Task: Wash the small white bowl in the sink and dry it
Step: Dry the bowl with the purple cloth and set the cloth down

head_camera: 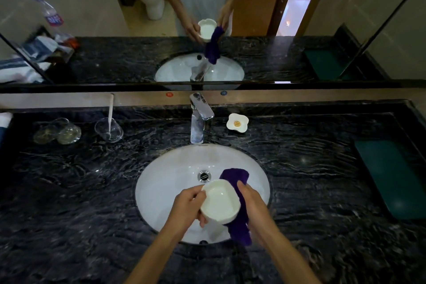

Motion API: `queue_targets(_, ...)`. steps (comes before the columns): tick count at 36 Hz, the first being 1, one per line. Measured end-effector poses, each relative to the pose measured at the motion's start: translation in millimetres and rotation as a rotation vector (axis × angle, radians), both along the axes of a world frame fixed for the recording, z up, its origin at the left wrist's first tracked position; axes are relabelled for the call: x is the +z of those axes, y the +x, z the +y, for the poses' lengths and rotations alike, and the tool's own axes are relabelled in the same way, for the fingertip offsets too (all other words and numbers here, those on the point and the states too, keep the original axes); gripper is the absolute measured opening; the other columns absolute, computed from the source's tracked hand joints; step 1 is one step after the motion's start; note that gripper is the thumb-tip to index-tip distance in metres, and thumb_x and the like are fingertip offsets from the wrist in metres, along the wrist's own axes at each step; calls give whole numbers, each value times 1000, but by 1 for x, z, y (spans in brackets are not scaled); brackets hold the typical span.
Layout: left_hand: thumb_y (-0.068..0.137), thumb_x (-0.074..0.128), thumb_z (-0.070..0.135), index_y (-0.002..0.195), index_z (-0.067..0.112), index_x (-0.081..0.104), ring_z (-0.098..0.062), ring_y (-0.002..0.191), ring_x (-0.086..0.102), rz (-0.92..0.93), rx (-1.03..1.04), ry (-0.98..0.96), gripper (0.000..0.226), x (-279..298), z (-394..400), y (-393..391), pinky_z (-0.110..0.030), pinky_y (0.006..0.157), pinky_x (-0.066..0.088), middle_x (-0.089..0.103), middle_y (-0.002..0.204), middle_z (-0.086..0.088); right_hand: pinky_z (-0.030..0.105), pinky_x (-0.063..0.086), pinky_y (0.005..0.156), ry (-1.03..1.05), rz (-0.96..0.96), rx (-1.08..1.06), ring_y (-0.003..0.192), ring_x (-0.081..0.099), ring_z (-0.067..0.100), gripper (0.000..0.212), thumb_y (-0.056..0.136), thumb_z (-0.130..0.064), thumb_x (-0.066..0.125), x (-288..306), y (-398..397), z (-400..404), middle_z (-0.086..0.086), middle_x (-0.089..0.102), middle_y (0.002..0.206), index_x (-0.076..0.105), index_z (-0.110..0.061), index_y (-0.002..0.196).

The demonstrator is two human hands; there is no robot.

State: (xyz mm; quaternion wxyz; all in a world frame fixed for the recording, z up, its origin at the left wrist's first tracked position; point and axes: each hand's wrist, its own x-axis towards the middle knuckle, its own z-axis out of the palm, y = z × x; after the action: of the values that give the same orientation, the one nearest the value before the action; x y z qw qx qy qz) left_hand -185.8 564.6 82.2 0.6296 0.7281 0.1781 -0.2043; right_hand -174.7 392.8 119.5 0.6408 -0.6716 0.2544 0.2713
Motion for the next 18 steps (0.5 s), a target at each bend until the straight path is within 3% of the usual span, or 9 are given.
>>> queue_targets(4,101,42,9,114,24,70,-24,44,62,-80,113,70,34,2,-18,-6,-32,46,56,73,86,-10,48,54,94,40,-15,-202,102,70,26,32,106,-38,42,-10,-10,7,10,75,109,70,-22,108)
queue_targets(9,102,40,7,112,20,66,-17,38,59,-148,286,155,31,4,-48,-16,-24,46,53,70,77,-1,54,52,101,37,-37,-397,107,68,27,26,104,-43,45,-19,-27,23,4,73,112,65,-30,113)
queue_targets(13,103,47,15,110,21,59,-20,41,63,-115,273,110,16,7,-52,-20,-24,50,55,67,84,0,54,55,96,45,-28,-491,103,68,30,23,103,-42,47,-18,-26,22,7,72,110,65,-29,107)
queue_targets(16,100,56,24,102,21,54,-21,55,70,-54,161,1,4,3,-41,-19,-39,67,63,71,91,-11,56,54,98,31,-7,-475,104,69,30,27,97,-50,51,-23,-19,8,4,73,112,68,-33,107)
queue_targets(18,95,60,40,97,18,51,-25,66,71,6,120,-106,24,0,-30,-14,-48,75,62,73,92,-16,56,54,100,32,20,-425,106,69,31,30,95,-52,53,-23,-11,-3,4,75,113,71,-31,107)
